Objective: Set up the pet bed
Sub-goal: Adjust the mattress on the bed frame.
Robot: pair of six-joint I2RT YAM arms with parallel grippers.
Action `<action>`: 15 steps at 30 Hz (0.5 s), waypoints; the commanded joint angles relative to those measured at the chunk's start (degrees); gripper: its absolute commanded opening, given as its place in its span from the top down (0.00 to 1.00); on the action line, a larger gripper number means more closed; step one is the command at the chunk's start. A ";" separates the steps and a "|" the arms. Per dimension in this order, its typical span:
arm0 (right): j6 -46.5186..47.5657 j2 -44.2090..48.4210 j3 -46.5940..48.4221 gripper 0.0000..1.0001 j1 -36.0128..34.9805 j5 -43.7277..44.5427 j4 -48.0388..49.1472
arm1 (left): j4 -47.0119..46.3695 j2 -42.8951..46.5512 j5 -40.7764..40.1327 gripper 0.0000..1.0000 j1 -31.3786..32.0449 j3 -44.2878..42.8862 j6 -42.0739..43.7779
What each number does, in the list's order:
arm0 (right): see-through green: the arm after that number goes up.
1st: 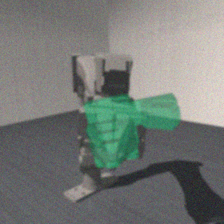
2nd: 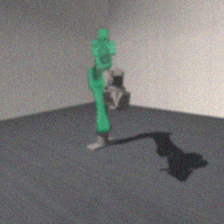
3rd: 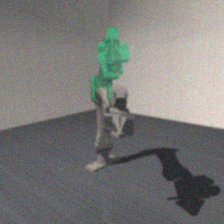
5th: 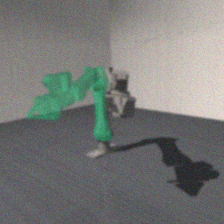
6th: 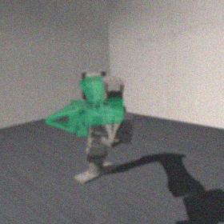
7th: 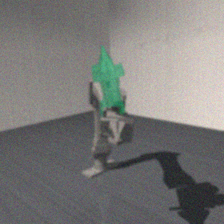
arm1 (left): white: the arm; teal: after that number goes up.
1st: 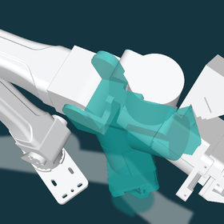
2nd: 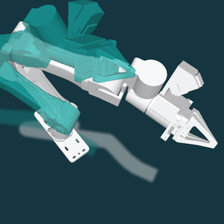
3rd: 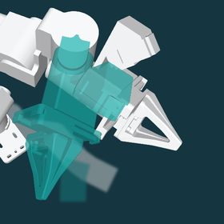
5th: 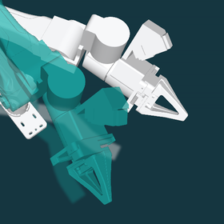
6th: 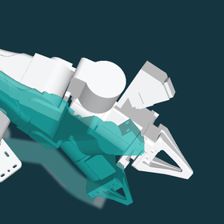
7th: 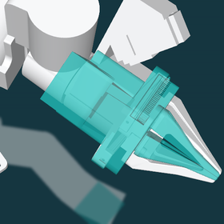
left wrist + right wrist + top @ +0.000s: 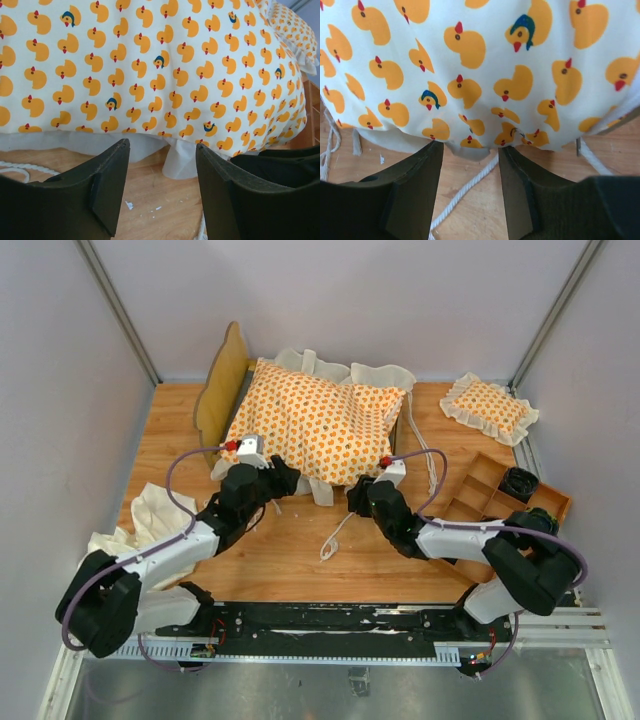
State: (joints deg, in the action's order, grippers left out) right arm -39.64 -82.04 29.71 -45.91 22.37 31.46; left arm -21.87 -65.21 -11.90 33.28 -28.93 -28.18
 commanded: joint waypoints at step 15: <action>11.16 9.15 5.89 1.00 2.48 -0.50 -20.41 | -11.87 -22.29 1.08 0.48 -6.26 -7.40 -1.01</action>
State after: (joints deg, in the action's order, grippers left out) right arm -33.56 -77.17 34.39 -45.54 25.10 23.97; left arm -31.62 -84.53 -9.58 28.86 -35.75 -29.28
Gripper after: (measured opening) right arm 0.013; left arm 0.526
